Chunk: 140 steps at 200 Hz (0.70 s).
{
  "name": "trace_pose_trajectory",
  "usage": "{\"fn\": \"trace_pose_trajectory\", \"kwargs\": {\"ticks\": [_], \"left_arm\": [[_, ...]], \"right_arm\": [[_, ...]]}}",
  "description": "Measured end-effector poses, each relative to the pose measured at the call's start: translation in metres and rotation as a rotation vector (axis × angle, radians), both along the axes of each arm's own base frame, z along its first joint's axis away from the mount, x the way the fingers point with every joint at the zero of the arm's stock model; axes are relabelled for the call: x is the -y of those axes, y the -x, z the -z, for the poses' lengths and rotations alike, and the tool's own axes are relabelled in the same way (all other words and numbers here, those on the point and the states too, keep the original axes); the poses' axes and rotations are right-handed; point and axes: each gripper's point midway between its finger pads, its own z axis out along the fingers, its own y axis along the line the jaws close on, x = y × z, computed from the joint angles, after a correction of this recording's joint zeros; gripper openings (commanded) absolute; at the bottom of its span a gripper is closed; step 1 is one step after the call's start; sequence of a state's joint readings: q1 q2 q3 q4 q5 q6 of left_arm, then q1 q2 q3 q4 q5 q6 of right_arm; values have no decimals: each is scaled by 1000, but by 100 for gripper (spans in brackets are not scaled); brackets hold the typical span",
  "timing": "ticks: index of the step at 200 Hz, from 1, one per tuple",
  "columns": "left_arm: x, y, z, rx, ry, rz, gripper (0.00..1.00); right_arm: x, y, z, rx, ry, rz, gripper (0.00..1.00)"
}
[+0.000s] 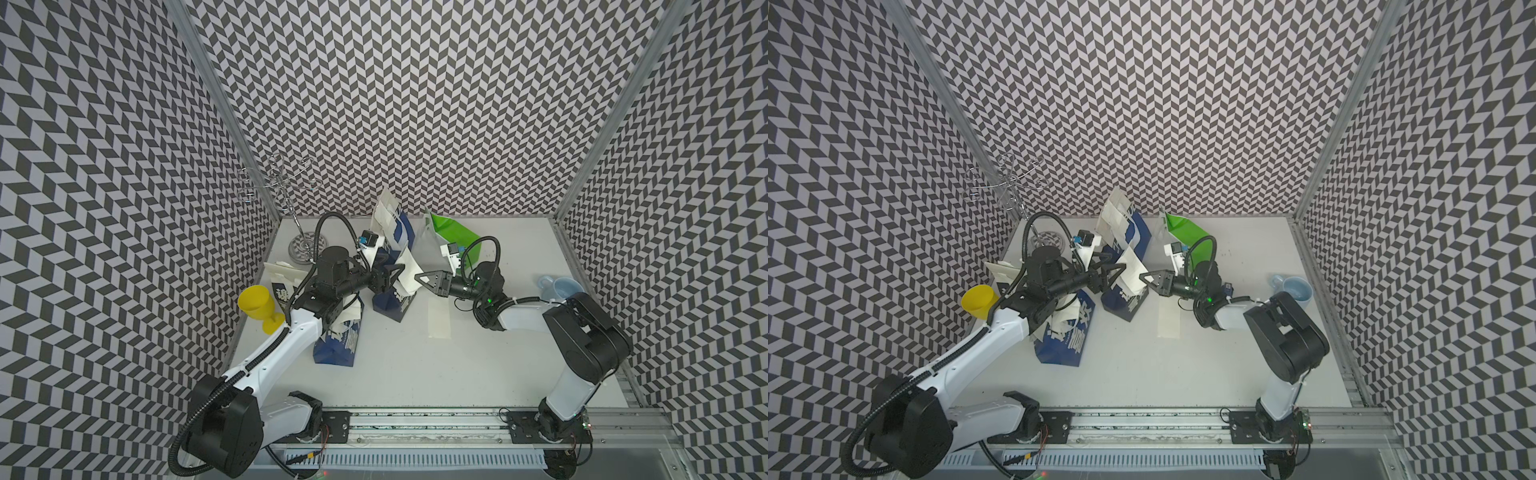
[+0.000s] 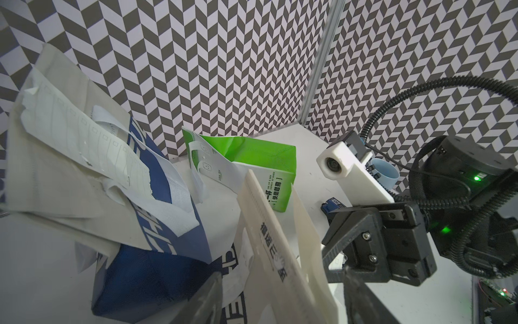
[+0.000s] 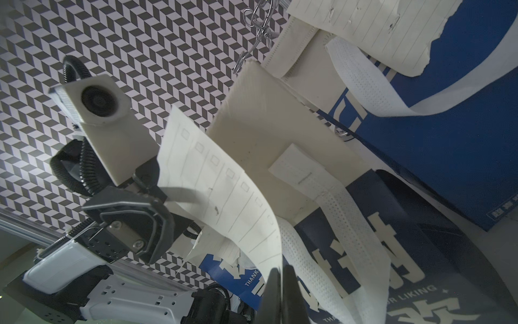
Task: Staple the receipts to the bags
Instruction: Hold the receipt from the takeout bag.
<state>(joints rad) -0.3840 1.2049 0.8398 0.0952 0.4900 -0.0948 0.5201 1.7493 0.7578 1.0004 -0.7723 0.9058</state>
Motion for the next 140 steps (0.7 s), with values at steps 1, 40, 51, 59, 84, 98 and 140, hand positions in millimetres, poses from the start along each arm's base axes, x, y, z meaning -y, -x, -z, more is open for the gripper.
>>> {"fn": "trace_pose_trajectory", "kwargs": {"ticks": [1, 40, 51, 59, 84, 98, 140], "left_arm": [[0, 0, 0, -1, 0, -1, 63], [-1, -1, 0, -3, 1, -8, 44], [-1, -1, 0, -6, 4, -8, 37], [-1, -1, 0, -7, 3, -9, 31], [-1, -1, 1, -9, 1, -9, 17], [-1, -1, 2, -10, -3, -12, 11], [-5, -6, 0, -11, -26, -42, 0]], "right_arm": [[0, 0, 0, 0, 0, 0, 0], [0, -1, 1, -4, 0, 6, 0], [0, -1, 1, -7, 0, 6, 0], [0, -2, 2, -11, 0, 9, 0], [0, -2, 2, -19, -2, 11, 0], [0, -3, 2, -22, -3, 14, 1], [9, -7, 10, -51, 30, 92, 49]]}}
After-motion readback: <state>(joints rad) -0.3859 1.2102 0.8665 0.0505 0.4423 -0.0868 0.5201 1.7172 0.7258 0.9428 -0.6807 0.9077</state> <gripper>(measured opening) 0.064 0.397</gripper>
